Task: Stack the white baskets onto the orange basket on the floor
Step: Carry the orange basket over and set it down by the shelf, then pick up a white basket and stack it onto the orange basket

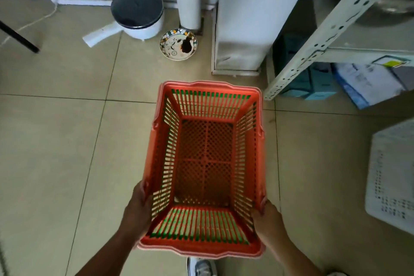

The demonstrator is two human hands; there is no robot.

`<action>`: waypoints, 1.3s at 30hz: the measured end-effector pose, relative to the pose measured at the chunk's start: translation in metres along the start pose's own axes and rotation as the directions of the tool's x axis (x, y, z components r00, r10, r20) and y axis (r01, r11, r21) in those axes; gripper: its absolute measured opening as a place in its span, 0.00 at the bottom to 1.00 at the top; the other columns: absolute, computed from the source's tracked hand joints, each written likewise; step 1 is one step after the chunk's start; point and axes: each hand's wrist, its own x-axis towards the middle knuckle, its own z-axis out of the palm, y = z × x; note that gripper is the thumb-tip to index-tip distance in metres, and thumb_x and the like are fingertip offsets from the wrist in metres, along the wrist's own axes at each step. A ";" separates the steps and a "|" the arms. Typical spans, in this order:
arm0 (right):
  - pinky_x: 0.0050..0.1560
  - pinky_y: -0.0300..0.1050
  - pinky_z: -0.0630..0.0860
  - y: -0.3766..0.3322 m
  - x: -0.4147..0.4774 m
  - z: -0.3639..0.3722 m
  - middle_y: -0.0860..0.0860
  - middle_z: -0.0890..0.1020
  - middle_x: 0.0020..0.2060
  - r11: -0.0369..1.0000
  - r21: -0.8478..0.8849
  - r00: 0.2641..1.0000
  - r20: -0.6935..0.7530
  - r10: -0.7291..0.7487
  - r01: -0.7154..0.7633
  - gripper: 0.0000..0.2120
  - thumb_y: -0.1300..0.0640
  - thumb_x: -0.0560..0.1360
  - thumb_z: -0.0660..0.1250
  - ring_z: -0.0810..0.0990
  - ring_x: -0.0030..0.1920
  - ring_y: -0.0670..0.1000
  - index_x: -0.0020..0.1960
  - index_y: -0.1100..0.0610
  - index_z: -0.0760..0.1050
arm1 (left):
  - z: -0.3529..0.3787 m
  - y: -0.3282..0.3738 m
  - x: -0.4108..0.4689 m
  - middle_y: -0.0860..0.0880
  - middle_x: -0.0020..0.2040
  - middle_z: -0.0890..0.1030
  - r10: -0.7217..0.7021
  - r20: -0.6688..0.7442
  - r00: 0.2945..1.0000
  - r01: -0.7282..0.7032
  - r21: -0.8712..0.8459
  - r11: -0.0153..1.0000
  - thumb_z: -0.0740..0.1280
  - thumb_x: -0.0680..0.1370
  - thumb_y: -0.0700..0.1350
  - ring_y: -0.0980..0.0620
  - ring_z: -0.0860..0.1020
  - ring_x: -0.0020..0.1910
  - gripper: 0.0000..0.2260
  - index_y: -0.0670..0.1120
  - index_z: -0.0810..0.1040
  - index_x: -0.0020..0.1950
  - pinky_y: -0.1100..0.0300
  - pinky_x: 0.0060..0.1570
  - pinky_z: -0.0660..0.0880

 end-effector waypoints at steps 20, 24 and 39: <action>0.59 0.41 0.72 0.132 0.030 -0.243 0.55 0.76 0.68 0.894 0.446 0.999 -0.007 -0.033 0.032 0.27 0.58 0.76 0.68 0.77 0.60 0.48 0.73 0.57 0.66 | 0.228 0.200 -0.137 0.36 0.64 0.74 0.491 -0.075 0.868 -0.452 0.289 0.844 0.64 0.72 0.43 0.36 0.72 0.64 0.26 0.37 0.70 0.70 0.43 0.66 0.66; 0.59 0.39 0.71 0.191 0.066 -0.353 0.56 0.80 0.62 0.910 0.392 0.957 -0.290 -0.017 0.135 0.18 0.63 0.75 0.68 0.79 0.57 0.50 0.65 0.62 0.75 | 0.371 0.291 -0.185 0.53 0.64 0.73 0.454 0.261 0.852 -0.490 0.091 0.867 0.66 0.78 0.43 0.49 0.74 0.63 0.22 0.50 0.69 0.72 0.55 0.60 0.69; 0.69 0.53 0.66 0.392 0.183 -0.561 0.63 0.69 0.70 0.959 0.206 0.800 -0.533 0.275 -0.193 0.29 0.57 0.74 0.65 0.69 0.69 0.63 0.73 0.63 0.63 | 0.652 0.380 -0.210 0.54 0.51 0.74 0.312 0.401 0.861 -0.428 0.244 0.870 0.64 0.77 0.43 0.53 0.74 0.45 0.14 0.47 0.69 0.62 0.67 0.33 0.65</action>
